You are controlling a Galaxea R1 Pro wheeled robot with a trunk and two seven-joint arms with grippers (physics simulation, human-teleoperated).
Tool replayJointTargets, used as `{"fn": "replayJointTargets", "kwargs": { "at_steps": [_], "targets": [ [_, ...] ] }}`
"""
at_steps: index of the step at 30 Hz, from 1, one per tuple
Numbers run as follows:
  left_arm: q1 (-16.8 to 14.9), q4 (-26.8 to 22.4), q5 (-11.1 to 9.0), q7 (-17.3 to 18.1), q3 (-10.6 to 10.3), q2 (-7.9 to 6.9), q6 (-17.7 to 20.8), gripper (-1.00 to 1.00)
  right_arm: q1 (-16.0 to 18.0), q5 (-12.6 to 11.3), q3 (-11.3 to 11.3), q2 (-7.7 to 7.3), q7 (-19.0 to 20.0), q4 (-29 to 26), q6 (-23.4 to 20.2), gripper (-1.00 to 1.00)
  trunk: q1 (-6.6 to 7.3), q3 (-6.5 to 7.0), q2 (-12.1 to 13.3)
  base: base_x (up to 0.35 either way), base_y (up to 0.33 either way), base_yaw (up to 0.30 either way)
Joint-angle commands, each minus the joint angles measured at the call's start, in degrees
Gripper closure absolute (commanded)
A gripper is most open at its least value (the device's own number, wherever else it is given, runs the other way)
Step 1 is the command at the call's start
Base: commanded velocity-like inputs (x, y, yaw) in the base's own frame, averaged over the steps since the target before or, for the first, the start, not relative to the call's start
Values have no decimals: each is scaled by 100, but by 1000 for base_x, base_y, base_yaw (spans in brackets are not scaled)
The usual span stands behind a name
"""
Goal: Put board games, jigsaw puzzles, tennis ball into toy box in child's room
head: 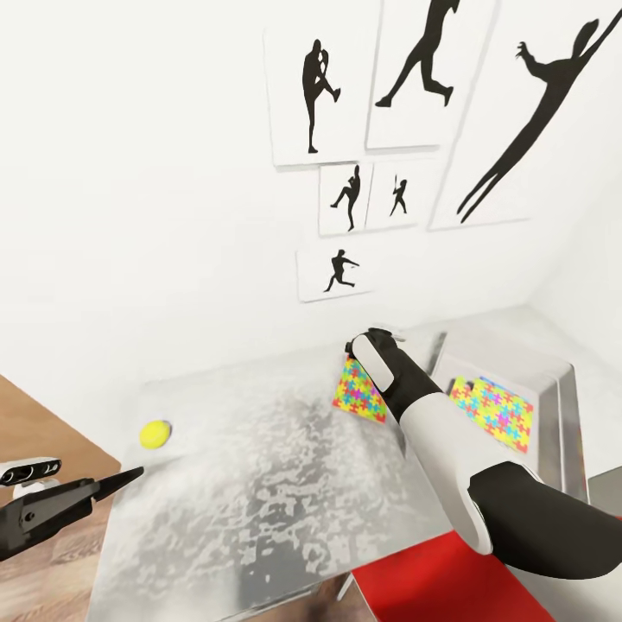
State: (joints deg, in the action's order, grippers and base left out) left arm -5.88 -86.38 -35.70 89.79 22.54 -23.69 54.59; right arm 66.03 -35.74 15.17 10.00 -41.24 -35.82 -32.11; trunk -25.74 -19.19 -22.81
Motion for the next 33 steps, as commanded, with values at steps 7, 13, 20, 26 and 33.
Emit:
{"fn": "replayJointTargets", "kwargs": {
  "at_steps": [7, 13, 20, 26, 33],
  "targets": [
    [-1, -2, 2, 21, 4, -4, 61, -100, 6, -30, 13, 0, -42, -4, -23, -100, -4, -10, -11, 22, 0, 0],
    [-1, -2, 2, 21, 4, -4, 61, -100, 6, -28, 13, 0, -42, -4, -23, -100, -4, -10, -11, 68, 0, 0],
    [-3, -2, 2, 21, 4, -4, 58, -100, 6, -30, 13, 0, -42, -4, -23, -100, -4, -10, -11, 27, 0, 0],
    [-1, -2, 2, 21, 4, -4, 58, -100, 6, -30, 13, 0, -42, -4, -23, -100, -4, -10, -11, 3, 0, 0],
    [-2, -2, 2, 21, -1, -4, 60, -100, 6, -28, 19, 0, -42, -4, -23, -100, -4, -10, -11, 0, 0, 33]
  ]
}}
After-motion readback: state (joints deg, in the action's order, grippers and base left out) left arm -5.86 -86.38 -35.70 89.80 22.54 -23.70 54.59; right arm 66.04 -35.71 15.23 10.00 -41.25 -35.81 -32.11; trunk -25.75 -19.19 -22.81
